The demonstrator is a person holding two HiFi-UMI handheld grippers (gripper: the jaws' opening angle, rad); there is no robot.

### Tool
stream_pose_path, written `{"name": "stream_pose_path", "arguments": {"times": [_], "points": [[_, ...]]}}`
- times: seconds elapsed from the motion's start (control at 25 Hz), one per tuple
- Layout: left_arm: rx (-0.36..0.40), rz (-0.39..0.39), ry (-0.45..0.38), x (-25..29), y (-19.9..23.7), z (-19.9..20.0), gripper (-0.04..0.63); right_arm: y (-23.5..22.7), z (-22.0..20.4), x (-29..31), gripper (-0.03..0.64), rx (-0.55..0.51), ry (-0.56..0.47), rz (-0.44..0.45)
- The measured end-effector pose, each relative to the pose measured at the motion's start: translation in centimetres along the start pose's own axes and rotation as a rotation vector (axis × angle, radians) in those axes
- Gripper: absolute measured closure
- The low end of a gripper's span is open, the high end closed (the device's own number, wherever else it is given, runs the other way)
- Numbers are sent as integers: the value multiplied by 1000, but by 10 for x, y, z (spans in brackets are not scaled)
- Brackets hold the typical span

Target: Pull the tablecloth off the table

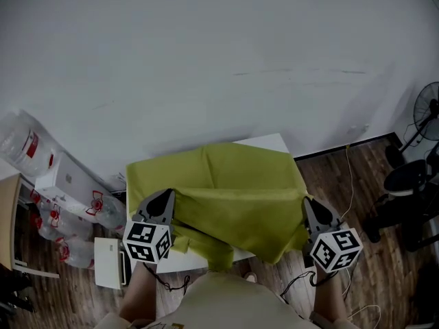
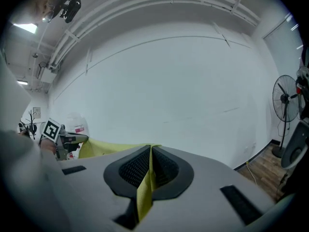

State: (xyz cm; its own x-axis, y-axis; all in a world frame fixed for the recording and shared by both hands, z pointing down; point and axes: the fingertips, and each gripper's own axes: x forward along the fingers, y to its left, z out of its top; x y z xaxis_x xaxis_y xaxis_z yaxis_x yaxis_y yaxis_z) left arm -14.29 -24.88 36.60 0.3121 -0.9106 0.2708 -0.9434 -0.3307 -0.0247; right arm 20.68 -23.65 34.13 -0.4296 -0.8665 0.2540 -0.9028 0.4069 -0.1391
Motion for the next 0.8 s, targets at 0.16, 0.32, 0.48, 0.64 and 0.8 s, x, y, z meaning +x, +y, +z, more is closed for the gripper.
{"name": "stream_pose_path", "arguments": {"times": [0.16, 0.32, 0.48, 0.64, 0.8], "points": [[-7, 9, 41, 7, -1, -17, 577, -2, -12, 8, 583, -15, 35, 18], [-11, 12, 61, 12, -3, -26, 577, -5, -18, 10, 583, -25, 54, 28], [-13, 7, 67, 14, -5, -30, 577, -8, -19, 10, 583, -40, 60, 32], [-9, 5, 71, 15, -8, -31, 575, -11, -20, 10, 583, -45, 63, 31], [-14, 6, 74, 15, -8, -31, 576, -12, -22, 10, 581, -42, 67, 35]]}}
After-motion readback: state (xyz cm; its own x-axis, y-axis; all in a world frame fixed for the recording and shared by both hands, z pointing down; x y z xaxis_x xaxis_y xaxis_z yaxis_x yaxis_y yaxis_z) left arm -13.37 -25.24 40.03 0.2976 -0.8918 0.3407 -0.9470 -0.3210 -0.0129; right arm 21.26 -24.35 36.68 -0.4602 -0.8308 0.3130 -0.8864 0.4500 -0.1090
